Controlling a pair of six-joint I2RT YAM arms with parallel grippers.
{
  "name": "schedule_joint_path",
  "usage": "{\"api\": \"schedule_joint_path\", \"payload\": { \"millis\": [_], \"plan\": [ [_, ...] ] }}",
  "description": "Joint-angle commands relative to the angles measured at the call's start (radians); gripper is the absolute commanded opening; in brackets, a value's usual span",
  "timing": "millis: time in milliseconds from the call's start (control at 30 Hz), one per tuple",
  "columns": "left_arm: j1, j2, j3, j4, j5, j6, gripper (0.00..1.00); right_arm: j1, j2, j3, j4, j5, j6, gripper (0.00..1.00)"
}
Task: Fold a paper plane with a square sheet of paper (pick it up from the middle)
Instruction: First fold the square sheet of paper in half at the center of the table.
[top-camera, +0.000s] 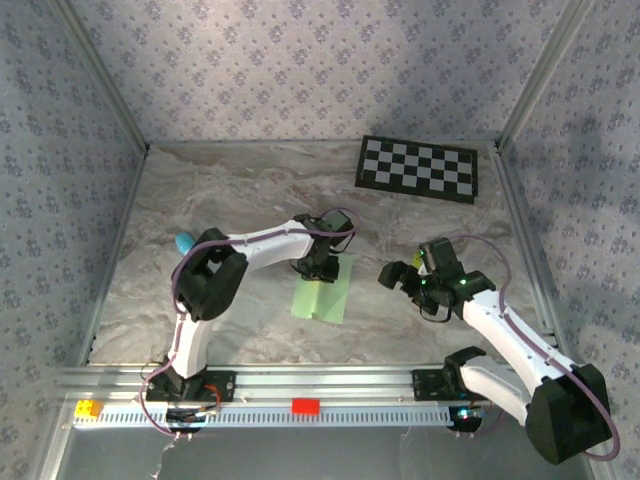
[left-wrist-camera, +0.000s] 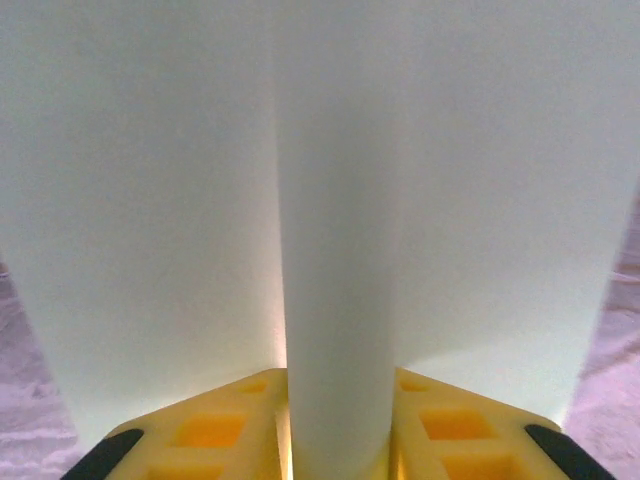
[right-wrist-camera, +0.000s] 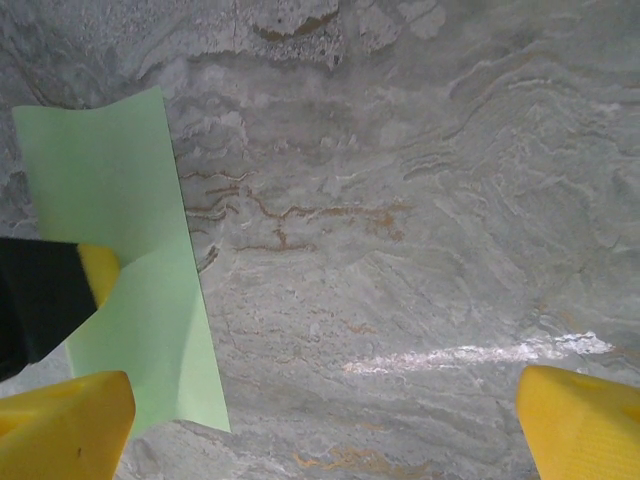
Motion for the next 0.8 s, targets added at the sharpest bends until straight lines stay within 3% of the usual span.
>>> {"api": "schedule_joint_path", "payload": {
  "millis": [0,167,300,467,767],
  "plan": [
    [-0.002,-0.115,-0.035,0.064,0.033,0.011,0.26,-0.005,-0.023,0.025,0.016,0.029,0.037,1.0],
    [0.018,-0.208,-0.118,0.184,0.121,-0.025,0.25,-0.003,-0.085,-0.007,0.068,0.03,0.056,1.0],
    [0.059,-0.28,-0.221,0.354,0.267,-0.107,0.25,-0.004,-0.148,-0.038,0.122,0.037,0.083,1.0],
    [0.115,-0.329,-0.362,0.631,0.444,-0.257,0.28,-0.01,-0.182,-0.084,0.23,-0.043,0.049,1.0],
    [0.117,-0.281,-0.417,0.758,0.495,-0.342,0.29,-0.032,-0.166,-0.103,0.28,-0.122,-0.006,1.0]
  ]
}}
